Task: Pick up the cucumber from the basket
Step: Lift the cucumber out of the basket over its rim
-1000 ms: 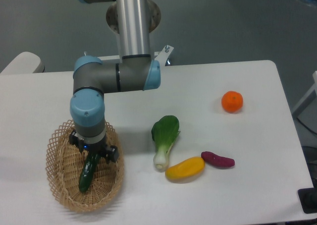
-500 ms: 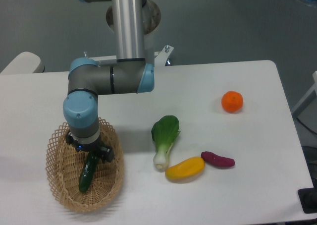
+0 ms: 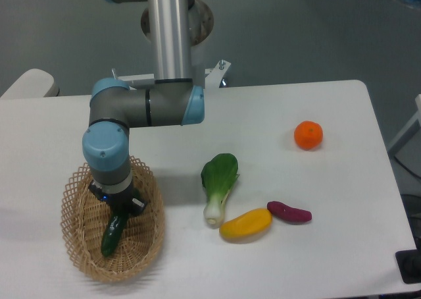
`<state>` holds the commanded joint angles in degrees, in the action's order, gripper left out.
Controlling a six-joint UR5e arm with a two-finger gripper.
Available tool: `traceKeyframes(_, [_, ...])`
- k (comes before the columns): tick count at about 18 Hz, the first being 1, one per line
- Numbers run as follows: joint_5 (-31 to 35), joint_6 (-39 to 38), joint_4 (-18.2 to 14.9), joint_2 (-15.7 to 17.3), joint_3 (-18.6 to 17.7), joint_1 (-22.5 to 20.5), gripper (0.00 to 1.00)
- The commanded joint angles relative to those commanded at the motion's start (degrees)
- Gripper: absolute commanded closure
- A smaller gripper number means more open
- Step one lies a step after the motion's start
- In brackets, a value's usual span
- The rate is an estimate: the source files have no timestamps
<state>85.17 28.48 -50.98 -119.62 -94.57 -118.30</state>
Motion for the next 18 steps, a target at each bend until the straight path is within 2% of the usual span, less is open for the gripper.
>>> traceKeyframes(3, [0.70,2.01,-0.44,0.79,1.66,-0.26,0.90])
traceKeyframes(6, [3.16,5.79,-1.58,2.02,5.35,-1.31,0.90])
traceKeyframes(9, [2.99,7.98,-5.61,2.90,9.56,-4.03,0.90])
traceKeyframes(12, [2.82,16.76,-7.91,3.34,12.39,-7.98,0.90])
traceKeyframes(15, [2.64,24.76,-8.78,4.04,13.09,-13.08,0.90])
traceKeyframes(18, [2.73,33.72,-11.51,4.22,13.71,-17.39,0.90])
